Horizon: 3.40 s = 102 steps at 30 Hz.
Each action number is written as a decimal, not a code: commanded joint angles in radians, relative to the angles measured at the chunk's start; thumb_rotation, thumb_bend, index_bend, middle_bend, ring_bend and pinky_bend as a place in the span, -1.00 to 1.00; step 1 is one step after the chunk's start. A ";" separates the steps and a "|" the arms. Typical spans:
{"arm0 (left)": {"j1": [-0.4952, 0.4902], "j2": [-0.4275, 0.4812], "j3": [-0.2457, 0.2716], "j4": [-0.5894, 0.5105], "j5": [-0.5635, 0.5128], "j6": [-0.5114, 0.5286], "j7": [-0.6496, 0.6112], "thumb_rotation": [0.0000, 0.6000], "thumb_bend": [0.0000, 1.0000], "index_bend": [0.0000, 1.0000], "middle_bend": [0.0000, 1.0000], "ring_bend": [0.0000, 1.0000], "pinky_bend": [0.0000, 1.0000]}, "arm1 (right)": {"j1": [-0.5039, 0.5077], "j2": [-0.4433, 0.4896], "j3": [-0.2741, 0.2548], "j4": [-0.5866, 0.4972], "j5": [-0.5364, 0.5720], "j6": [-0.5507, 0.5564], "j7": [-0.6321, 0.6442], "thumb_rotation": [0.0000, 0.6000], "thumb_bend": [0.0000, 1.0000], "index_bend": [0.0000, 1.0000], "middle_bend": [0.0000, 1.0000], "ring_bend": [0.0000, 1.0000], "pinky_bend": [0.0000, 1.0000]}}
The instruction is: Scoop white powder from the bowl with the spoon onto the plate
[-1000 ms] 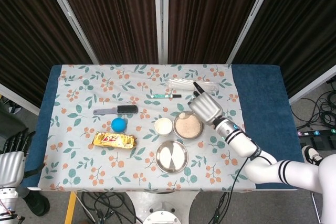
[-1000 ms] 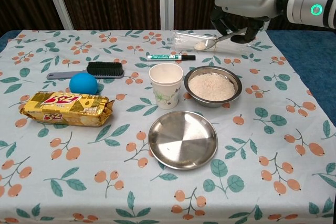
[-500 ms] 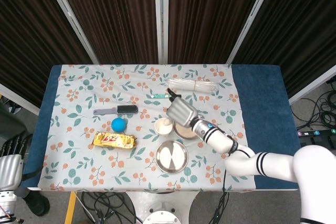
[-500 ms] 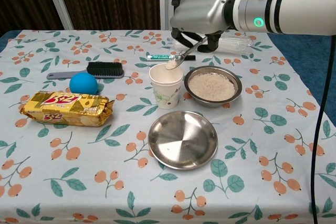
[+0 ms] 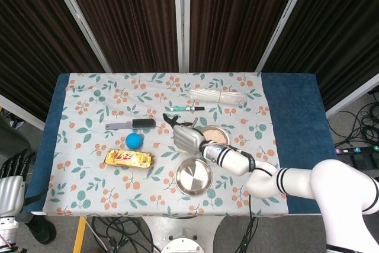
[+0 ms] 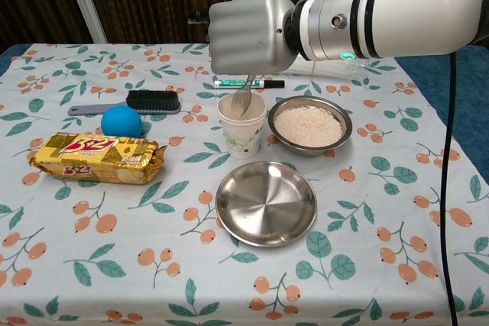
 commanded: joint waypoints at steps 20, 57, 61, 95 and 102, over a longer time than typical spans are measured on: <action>-0.001 0.003 -0.005 -0.003 0.009 0.005 0.003 1.00 -0.85 -0.68 -0.71 -0.84 -0.80 | -0.027 0.072 0.017 -0.098 0.055 0.082 -0.076 1.00 -0.35 0.22 0.15 -0.50 -1.00; -0.003 0.038 -0.002 -0.087 0.033 0.026 0.087 1.00 -0.85 -0.67 -0.71 -0.84 -0.80 | -0.361 0.048 -0.035 -0.238 -0.166 0.311 0.481 1.00 -0.35 0.22 0.16 -0.50 -1.00; 0.000 0.039 0.001 -0.090 0.034 0.028 0.088 1.00 -0.85 -0.68 -0.71 -0.84 -0.80 | -0.406 -0.046 -0.056 -0.133 -0.232 0.326 0.549 1.00 -0.35 0.20 0.16 -0.56 -1.00; 0.000 0.038 0.000 -0.074 0.035 0.024 0.070 1.00 -0.85 -0.68 -0.71 -0.84 -0.80 | -0.682 0.148 -0.002 -0.252 -0.295 0.550 0.631 1.00 -0.54 -0.45 -0.32 -0.81 -1.00; -0.019 0.032 -0.014 -0.067 0.035 0.011 0.077 1.00 -0.85 -0.68 -0.71 -0.84 -0.80 | -0.907 0.344 -0.031 -0.341 -0.204 0.760 0.809 1.00 -0.53 -0.95 -0.72 -0.99 -1.00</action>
